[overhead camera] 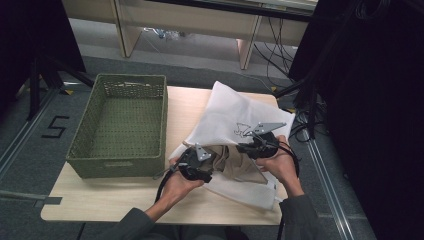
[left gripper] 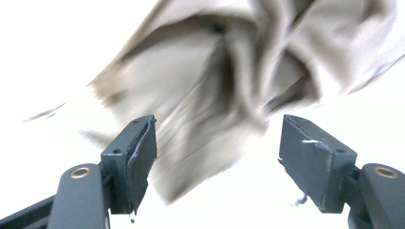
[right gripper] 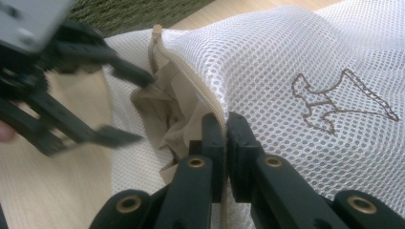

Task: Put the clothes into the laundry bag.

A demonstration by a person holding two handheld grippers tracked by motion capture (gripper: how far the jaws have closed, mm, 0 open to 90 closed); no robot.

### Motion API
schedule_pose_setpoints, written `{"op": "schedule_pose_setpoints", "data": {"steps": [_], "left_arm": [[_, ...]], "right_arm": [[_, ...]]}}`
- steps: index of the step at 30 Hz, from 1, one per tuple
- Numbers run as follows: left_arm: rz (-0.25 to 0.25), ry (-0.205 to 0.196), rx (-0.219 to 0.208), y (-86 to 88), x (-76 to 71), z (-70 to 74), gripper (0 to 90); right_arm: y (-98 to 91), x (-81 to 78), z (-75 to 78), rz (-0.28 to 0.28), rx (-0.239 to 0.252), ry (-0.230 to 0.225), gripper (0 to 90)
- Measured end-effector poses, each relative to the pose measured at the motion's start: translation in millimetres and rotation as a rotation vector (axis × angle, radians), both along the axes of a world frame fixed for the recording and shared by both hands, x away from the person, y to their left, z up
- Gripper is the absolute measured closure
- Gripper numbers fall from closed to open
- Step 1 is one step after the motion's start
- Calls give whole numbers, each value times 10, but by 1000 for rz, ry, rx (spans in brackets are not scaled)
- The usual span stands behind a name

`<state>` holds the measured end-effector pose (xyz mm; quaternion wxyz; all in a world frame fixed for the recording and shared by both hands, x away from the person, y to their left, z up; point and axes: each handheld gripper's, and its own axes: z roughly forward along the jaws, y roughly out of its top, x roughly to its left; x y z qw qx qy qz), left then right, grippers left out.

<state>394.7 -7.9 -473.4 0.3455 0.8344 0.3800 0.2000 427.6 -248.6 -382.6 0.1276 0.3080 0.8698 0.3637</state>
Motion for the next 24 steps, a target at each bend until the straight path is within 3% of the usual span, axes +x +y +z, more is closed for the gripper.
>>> {"op": "schedule_pose_setpoints", "data": {"steps": [2, 5, 8, 10, 12, 18, 21, 24], "left_arm": [[37, 17, 23, 89, 20, -42, 270], [65, 63, 21, 127, 98, -154, 286], [32, 94, -8, 43, 163, -243, 331], [-7, 85, -46, -48, 185, -271, 343], [-56, 104, -97, -151, 190, -287, 340], [-100, 105, -169, -453, 204, -308, 314], [-96, 90, -172, -570, 249, -324, 366], [-95, 67, -132, -648, 272, -333, 575]], "right_arm": [[1, -1, -1, 3, -2, 0, 881], [7, -2, 4, -1, -2, 0, 880], [7, -5, 2, 3, -3, -2, 881], [6, -1, 2, 2, 0, 2, 881], [2, -1, -1, 7, 0, 0, 880], [-1, -2, 1, 3, 2, 6, 880], [3, -5, 6, 3, 1, 2, 880], [-3, -2, 9, 3, 3, 3, 880]]}}
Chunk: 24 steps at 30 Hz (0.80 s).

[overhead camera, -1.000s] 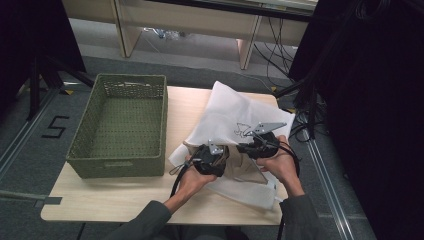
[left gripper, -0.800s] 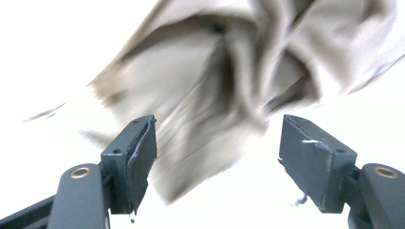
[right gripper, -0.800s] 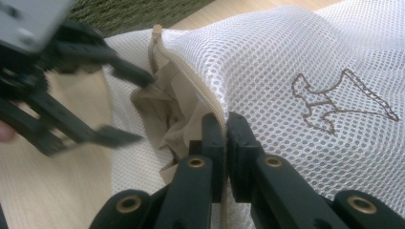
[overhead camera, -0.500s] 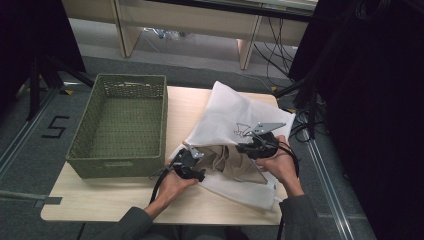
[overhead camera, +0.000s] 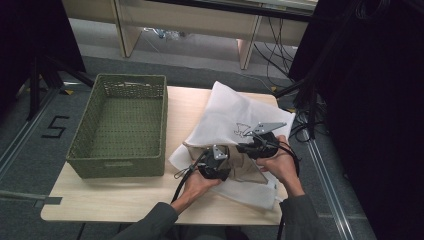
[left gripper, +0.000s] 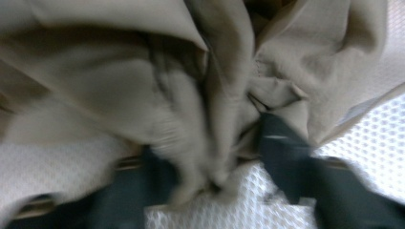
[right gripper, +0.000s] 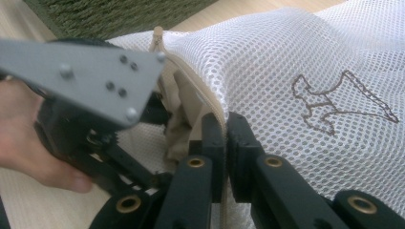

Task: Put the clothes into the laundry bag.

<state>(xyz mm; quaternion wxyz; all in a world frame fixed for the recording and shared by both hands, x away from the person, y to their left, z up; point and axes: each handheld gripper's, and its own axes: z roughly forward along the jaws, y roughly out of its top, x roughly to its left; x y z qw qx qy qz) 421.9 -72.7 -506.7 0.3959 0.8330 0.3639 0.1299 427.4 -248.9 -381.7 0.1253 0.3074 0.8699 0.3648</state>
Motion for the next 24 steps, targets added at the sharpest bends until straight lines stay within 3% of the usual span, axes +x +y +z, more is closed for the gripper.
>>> {"op": "schedule_pose_setpoints", "data": {"steps": [2, 4, 7, 10, 12, 17, 24], "left_arm": [[32, -16, 6, -45, 32, 9, 734], [64, -69, 29, -87, 104, 22, 797], [141, -84, -12, -92, 259, 59, 816], [165, -81, -21, -95, 334, 51, 810], [140, -68, -2, -91, 303, 37, 778], [85, -27, -6, 16, 176, 33, 654], [43, 17, -3, 270, -94, 101, 378]], "right_arm": [[0, 4, -1, 3, 0, 1, 880], [2, -6, 1, 1, -2, 3, 881], [-12, -6, 28, -6, 3, -4, 881], [-32, -5, 32, -11, 5, -4, 881], [-38, 0, 10, -15, -3, 7, 881], [-18, 3, -42, -7, -19, 13, 881], [0, 1, -54, -5, -26, 17, 881]]}}
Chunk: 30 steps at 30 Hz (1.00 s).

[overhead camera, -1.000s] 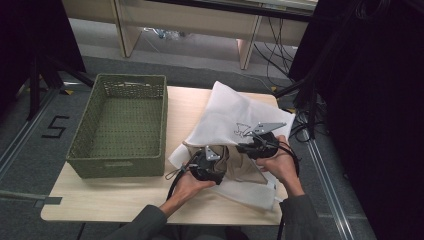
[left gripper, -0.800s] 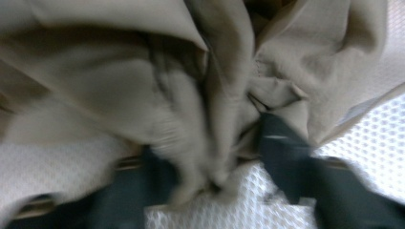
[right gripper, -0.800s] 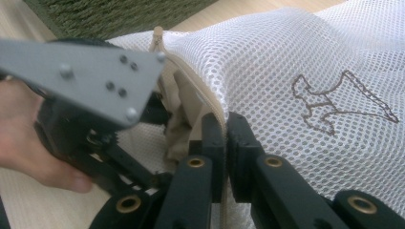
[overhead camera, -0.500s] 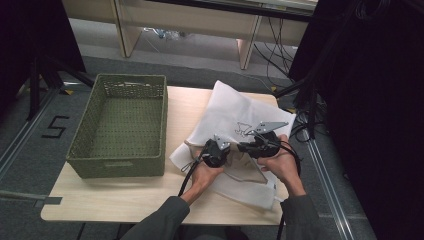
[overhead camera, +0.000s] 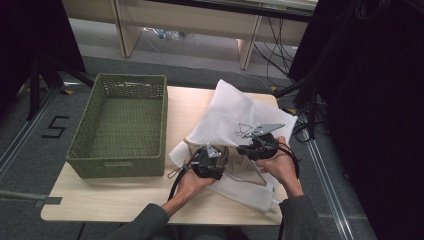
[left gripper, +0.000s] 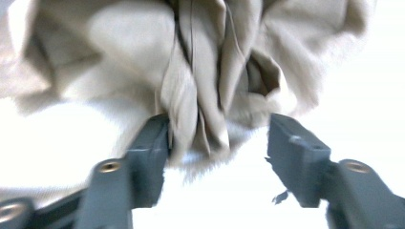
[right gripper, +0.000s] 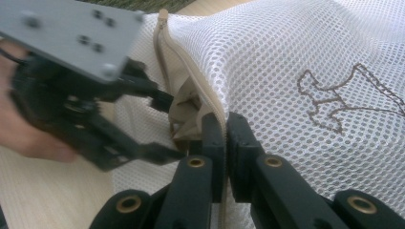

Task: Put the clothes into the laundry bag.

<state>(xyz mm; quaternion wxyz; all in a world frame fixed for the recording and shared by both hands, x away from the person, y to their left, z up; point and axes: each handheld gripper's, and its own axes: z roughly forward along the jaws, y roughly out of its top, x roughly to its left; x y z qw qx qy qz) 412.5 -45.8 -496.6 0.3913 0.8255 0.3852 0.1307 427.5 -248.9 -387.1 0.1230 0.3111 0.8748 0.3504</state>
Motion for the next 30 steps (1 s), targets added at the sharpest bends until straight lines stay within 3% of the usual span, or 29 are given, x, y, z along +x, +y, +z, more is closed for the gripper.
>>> {"op": "schedule_pose_setpoints", "data": {"steps": [3, 6, 7, 10, 13, 16, 19, 24, 27, 29, 30], "left_arm": [[-18, -2, 3, 27, -88, -2, 368], [-40, -11, 1, -55, -66, -47, 392], [-45, -18, -5, -83, -35, -60, 448], [-34, -41, -3, -168, 80, -101, 728], [18, -62, -18, -257, 193, -143, 837], [51, -74, -33, -316, 272, -163, 843], [56, -74, -15, -293, 282, -184, 834], [44, -54, 0, -173, 192, -156, 792], [4, -43, 17, -95, 97, -133, 766], [0, -18, -13, -55, 44, -109, 751], [5, -23, 3, -30, 32, -95, 742]], "right_arm": [[6, 2, -2, -4, -1, 2, 881], [17, -4, -7, 1, -5, 5, 881], [21, -6, -5, 2, -8, 5, 881], [31, -15, -8, 2, -12, 2, 881], [28, -12, -10, 4, -15, 1, 881], [34, -25, -31, 15, -18, 24, 881], [72, -44, -152, 21, -50, 65, 882], [141, -24, -488, 35, -105, 156, 882], [155, -15, -597, 34, -103, 193, 882], [175, -18, -645, 38, -124, 200, 883], [186, -21, -669, 35, -134, 211, 882]]}}
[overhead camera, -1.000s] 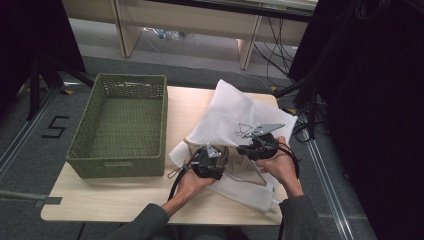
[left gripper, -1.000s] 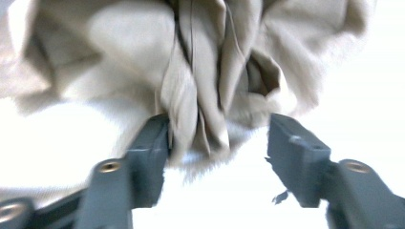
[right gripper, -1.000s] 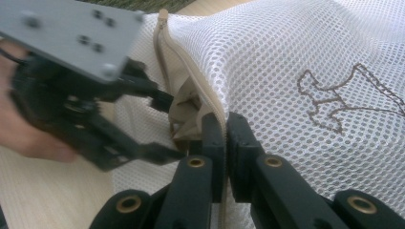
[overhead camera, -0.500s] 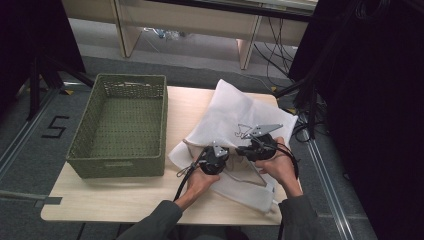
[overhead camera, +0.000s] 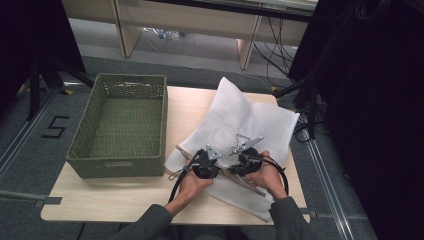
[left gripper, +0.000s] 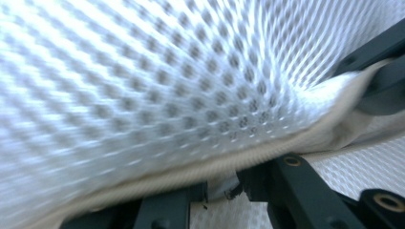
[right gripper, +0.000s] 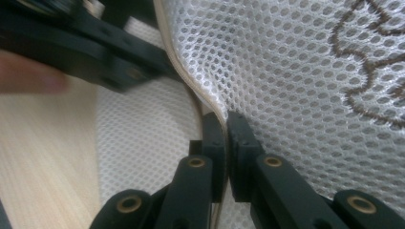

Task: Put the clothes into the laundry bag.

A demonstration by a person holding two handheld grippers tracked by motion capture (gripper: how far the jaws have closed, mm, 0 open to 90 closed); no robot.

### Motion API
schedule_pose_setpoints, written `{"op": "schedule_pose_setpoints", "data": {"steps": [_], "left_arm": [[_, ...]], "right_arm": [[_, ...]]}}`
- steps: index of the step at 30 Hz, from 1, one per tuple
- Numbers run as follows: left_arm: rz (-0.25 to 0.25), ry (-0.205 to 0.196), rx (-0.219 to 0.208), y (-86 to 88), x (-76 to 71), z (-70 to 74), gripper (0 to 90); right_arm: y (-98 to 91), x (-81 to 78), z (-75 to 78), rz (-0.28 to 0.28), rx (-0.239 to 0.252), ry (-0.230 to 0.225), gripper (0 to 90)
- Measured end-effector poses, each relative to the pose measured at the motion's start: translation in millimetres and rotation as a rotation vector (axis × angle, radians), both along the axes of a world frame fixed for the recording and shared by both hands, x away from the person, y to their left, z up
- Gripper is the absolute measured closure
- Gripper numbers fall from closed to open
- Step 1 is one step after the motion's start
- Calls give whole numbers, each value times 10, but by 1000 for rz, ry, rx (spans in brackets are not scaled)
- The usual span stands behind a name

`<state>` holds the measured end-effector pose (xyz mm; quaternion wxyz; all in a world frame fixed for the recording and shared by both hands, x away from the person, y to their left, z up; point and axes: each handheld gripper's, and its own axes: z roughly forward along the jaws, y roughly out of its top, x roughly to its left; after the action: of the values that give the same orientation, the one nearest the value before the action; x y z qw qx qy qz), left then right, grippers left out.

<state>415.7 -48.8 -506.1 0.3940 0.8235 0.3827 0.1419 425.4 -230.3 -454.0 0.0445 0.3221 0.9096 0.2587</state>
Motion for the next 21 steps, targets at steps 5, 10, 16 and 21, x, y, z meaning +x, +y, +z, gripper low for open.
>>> {"op": "schedule_pose_setpoints", "data": {"steps": [5, 10, 16, 21], "left_arm": [[-50, 46, 34, 103, -136, 53, 663], [-93, 17, 78, 292, -258, 176, 711], [-89, 12, 130, 545, -268, 172, 826], [-101, 40, 158, 652, -359, 24, 861]], "right_arm": [[75, 1, -124, 25, -84, -10, 882], [95, 7, -162, 36, -120, -12, 882], [103, 16, -223, 34, -158, -9, 883], [117, 32, -252, 42, -187, -23, 884]]}}
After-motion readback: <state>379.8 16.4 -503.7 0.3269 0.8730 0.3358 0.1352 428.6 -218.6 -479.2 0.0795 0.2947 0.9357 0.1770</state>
